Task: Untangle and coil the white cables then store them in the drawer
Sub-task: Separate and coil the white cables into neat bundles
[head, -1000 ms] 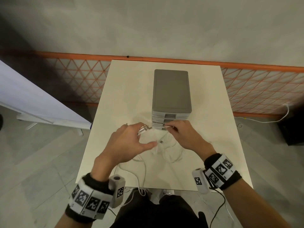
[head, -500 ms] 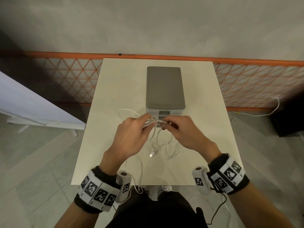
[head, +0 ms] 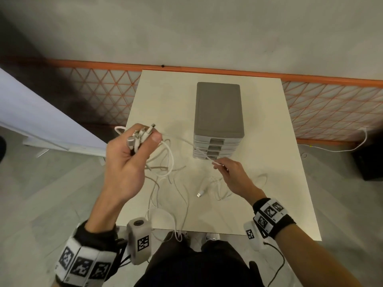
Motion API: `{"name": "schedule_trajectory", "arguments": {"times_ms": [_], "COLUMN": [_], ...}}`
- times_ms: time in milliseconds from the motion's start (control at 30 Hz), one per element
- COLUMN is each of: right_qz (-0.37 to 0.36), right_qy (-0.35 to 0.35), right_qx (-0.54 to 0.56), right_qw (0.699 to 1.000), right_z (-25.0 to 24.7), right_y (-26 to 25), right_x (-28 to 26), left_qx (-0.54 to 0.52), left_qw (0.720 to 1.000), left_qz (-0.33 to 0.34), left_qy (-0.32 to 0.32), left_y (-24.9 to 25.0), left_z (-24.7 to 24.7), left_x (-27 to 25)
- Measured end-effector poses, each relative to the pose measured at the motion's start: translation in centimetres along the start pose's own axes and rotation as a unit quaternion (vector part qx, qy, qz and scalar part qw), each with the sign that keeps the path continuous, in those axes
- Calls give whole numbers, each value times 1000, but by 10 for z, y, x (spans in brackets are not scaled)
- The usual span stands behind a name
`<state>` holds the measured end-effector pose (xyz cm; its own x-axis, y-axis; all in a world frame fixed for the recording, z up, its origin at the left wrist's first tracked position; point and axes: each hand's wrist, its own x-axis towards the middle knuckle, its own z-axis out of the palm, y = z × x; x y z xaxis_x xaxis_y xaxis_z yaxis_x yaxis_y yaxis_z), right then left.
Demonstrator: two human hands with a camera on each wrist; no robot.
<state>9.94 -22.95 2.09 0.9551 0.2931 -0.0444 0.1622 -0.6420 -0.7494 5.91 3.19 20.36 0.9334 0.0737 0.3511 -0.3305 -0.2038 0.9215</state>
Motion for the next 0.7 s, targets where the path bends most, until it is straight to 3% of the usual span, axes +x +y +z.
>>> {"name": "schedule_trajectory", "arguments": {"times_ms": [133, 233, 333, 467, 700], "right_qz": [-6, 24, 23, -29, -128], "right_qy": [22, -3, -74, -212, -336], "right_qx": [-37, -37, -33, -27, -41], "right_qw": [999, 999, 996, 976, 932], "right_z": [7, 4, 2, 15, 61], "right_y": [29, 31, 15, -21, -42], "right_x": [-9, -15, -22, -37, -66], "left_qx": [-13, -6, 44, 124, 172], "left_qw": [999, 1000, 996, 961, 926], "left_qz": [-5, -6, -38, -101, -175], "left_qy": [34, 24, -68, -226, -288], "left_y": [1, -4, -6, 0, 19], "left_z": [-17, -28, -41, -69, -104], "left_x": [2, 0, -6, -25, -74]}}
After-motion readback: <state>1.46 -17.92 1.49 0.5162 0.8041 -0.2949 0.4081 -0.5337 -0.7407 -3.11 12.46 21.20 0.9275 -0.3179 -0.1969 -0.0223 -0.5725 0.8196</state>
